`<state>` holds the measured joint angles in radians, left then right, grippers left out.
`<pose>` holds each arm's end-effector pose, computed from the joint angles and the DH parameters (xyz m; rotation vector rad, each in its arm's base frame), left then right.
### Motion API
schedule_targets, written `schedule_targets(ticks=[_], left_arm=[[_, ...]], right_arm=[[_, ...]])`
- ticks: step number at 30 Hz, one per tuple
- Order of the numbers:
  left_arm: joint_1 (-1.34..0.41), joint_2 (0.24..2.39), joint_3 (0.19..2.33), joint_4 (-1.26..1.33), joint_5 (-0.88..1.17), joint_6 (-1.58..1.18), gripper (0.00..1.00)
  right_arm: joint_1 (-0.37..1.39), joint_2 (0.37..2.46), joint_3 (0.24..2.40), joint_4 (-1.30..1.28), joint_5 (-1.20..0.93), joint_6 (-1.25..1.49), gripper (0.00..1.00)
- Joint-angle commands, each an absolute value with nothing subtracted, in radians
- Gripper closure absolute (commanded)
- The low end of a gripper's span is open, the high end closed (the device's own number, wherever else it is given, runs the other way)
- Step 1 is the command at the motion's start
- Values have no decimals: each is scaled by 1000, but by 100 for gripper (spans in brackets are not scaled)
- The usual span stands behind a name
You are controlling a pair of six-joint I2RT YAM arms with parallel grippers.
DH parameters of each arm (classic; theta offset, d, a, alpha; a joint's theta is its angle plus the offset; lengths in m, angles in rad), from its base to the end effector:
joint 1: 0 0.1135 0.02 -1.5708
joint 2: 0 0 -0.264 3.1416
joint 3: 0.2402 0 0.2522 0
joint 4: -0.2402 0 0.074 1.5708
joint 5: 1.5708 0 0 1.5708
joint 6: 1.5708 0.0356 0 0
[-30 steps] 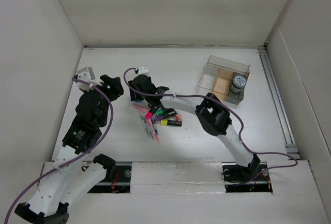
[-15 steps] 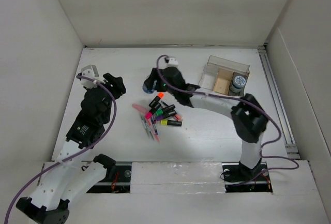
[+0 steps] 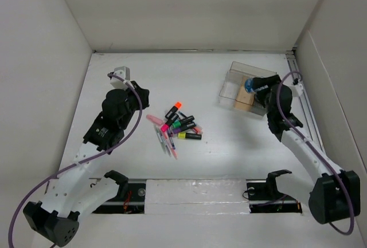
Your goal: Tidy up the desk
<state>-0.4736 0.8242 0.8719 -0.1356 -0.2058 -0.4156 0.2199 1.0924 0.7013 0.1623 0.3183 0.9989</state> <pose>0.1733 -0.0806 0.3693 -0.1097 1.6778 -0.5032 0.2491 0.0443 0.2855 0.9015 1.5884 0.5848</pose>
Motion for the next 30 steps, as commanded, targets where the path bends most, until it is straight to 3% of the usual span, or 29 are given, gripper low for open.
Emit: schedule_targets(ticks=[1,7,10,17,30], left_arm=[[-469,870,919,-95,-115,-383,92],[-469,885,913,-72,-45,-390,94],[-469,884,911,-78,-35,-385,100],[-469,888,910,-81,-6,-359,100],[-469,899,914,-81,35,-345,100]], right_arm=[[128,1012,692,62,422,1063,62],[-9,1060,681,29,370,1045,60],[-9,1153,728,5,341,1035,60],[-9,1291,830,-64,293,1017,59],[0,1344,862,-127,400,1011,56]])
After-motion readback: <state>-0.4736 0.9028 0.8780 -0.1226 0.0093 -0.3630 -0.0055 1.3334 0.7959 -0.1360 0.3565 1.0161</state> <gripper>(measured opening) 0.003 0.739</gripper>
